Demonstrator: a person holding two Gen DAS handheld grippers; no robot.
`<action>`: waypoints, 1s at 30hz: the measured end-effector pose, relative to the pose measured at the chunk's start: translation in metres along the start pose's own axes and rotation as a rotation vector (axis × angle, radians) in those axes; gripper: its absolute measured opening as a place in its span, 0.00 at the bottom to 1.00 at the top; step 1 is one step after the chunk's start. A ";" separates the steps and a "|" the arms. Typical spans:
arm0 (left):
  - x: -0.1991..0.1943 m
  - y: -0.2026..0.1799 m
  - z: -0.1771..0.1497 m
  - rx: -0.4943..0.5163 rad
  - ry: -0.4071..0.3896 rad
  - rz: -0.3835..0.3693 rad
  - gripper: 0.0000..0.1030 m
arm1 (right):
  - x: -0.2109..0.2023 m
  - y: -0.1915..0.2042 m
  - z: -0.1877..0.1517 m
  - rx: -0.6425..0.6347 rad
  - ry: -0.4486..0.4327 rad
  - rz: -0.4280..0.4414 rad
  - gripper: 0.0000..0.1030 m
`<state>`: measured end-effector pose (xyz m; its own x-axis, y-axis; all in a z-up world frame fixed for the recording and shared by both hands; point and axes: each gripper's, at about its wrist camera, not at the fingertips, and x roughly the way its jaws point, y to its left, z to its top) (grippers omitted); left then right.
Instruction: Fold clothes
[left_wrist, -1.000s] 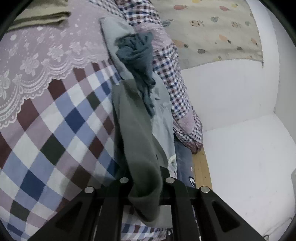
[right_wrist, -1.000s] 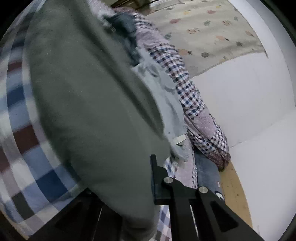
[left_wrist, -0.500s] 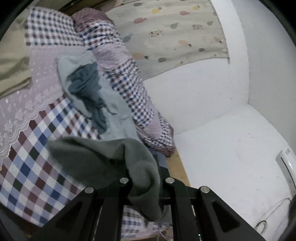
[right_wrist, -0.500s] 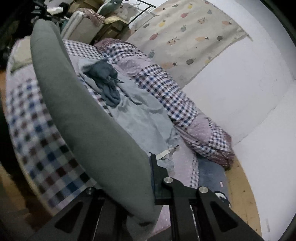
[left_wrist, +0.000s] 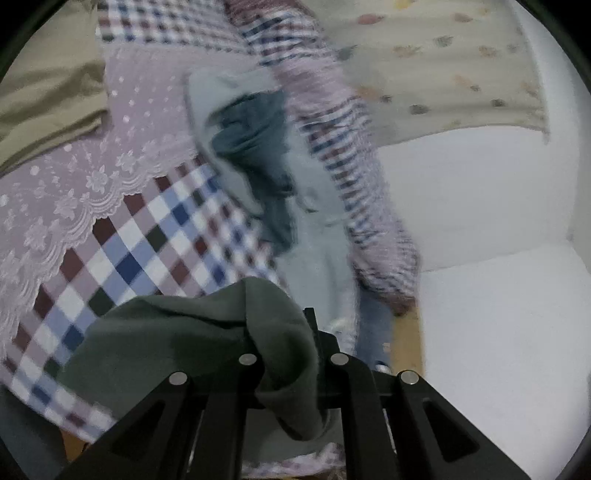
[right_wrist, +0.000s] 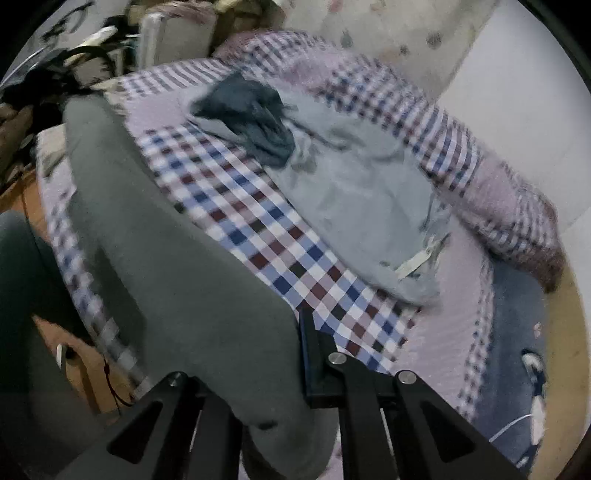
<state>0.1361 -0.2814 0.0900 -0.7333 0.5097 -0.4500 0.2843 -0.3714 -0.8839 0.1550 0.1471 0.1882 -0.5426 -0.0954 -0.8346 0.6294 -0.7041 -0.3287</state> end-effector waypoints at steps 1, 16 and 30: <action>0.014 0.004 0.007 -0.005 0.004 0.027 0.07 | 0.016 -0.005 0.005 0.012 0.014 0.002 0.06; 0.081 0.025 0.099 -0.050 -0.119 0.098 0.42 | 0.143 -0.075 0.037 0.247 0.118 -0.197 0.51; -0.026 0.101 -0.013 0.195 -0.088 0.187 0.61 | 0.025 0.002 -0.064 0.649 -0.281 0.029 0.68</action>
<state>0.1919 -0.3217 0.0104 -0.7329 0.3518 -0.5823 0.3014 -0.5994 -0.7415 0.1782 0.1883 0.1381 -0.7085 -0.2369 -0.6648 0.2344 -0.9675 0.0950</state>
